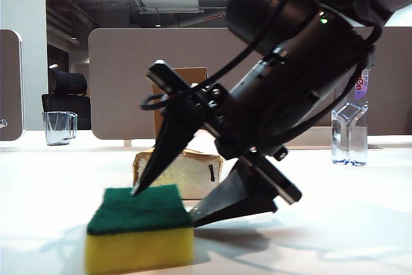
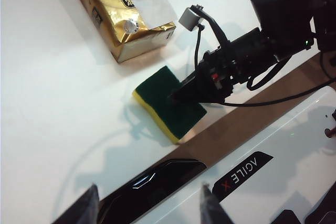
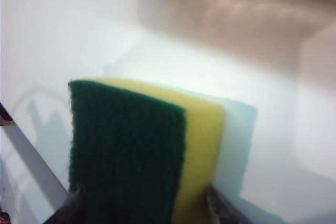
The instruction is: Move the sponge from left to right to wipe the table, avoiding obstacles on the table, and finally reaching the bottle of mineral water.
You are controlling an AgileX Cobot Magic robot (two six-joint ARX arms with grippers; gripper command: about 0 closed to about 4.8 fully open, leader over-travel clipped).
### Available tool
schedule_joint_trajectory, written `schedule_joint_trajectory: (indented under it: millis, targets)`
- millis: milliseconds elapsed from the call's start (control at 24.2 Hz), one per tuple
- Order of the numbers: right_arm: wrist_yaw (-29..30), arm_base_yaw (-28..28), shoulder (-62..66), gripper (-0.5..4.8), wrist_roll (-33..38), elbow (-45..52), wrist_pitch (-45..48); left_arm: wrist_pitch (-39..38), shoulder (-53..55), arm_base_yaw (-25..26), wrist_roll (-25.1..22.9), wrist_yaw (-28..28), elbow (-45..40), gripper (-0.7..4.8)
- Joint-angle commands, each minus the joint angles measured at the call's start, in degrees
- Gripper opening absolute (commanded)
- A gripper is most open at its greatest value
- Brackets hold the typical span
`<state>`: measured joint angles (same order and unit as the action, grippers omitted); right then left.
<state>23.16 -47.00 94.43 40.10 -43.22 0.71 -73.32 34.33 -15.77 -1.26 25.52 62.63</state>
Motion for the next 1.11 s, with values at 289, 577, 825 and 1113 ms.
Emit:
schedule_joint_trajectory:
  millis: [289, 577, 825, 1113]
  targets:
    - [-6.3, -0.9, 2.3, 2.44, 0.4, 0.8, -7.2, 0.2, -0.3, 0.0, 0.2, 0.4, 0.2, 2.47]
    - [-8.1, -0.9, 2.3, 0.84, -0.2, 0.8, -8.6, 0.2, -0.3, -0.3, 0.2, 0.2, 0.2, 2.47]
    - [-9.5, -0.9, 2.3, -0.09, -1.4, 0.8, -8.6, 0.2, -0.3, -0.3, 0.2, 0.2, 0.2, 2.47]
    - [-11.4, -0.5, 2.3, -0.09, -2.8, 0.8, -10.8, 0.2, -0.3, -0.3, 0.2, 0.2, 0.2, 2.47]
